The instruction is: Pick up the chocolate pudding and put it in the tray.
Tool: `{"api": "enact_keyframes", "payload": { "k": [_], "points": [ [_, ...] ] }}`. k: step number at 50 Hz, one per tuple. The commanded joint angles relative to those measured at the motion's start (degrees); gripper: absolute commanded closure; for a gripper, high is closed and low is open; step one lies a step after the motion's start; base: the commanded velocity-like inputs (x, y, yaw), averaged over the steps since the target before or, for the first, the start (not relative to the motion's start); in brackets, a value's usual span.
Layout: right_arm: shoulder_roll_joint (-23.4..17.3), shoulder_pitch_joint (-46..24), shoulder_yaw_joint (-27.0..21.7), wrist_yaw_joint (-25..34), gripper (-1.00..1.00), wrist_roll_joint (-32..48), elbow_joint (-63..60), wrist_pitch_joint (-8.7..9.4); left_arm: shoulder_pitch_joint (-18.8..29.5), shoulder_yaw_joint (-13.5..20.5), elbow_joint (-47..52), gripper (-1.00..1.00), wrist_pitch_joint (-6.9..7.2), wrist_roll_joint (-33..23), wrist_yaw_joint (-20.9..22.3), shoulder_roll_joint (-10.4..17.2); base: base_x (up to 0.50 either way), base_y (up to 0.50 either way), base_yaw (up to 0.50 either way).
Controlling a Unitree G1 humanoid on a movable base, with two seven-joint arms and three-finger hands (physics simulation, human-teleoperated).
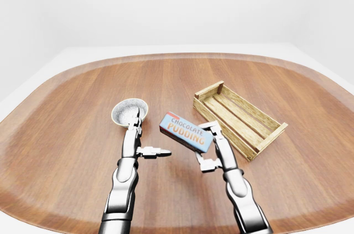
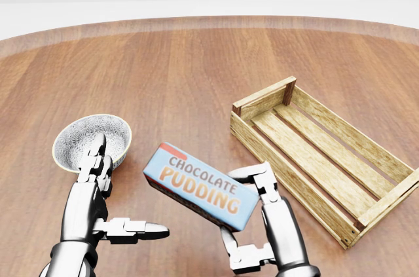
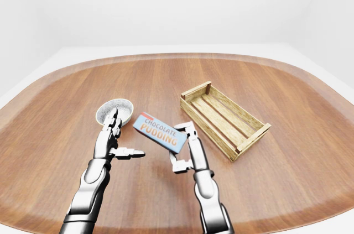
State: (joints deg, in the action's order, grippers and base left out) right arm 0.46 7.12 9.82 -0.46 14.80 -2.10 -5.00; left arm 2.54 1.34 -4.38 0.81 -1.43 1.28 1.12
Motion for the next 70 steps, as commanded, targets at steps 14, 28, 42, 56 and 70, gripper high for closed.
{"api": "enact_keyframes", "payload": {
  "k": [14, 28, 42, 56, 70],
  "points": [
    [-0.73, -6.74, -5.9, 2.24, 1.0, -1.91, -7.91, 0.0, 0.07, 0.15, -0.27, -1.0, -0.01, 0.84, 0.32, -0.08, 0.0, 0.0, 0.0],
    [-2.23, -13.7, -10.17, 2.0, 1.0, -2.8, -1.67, 0.0, -0.08, 0.12, 0.04, -1.0, 0.24, 0.93, 0.26, -0.1, 0.0, 0.0, 0.0],
    [-4.71, -22.79, -13.1, 1.49, 1.0, -5.17, 8.93, 0.0, 0.17, 0.15, -0.61, -1.0, -0.12, 0.93, 0.44, -0.05, 0.0, 0.0, 0.0],
    [-7.07, -33.86, -14.2, 0.4, 1.0, -7.61, 24.77, 0.0, 0.16, 0.13, -0.78, -1.0, -0.23, 0.94, 0.57, -0.06, 0.0, 0.0, 0.0],
    [-9.16, -42.31, -14.67, -0.84, 1.0, -8.43, 37.07, 0.0, 0.1, 0.17, -0.23, -1.0, 0.32, 1.01, 0.7, -0.02, 0.0, 0.0, 0.0]
  ]
}}
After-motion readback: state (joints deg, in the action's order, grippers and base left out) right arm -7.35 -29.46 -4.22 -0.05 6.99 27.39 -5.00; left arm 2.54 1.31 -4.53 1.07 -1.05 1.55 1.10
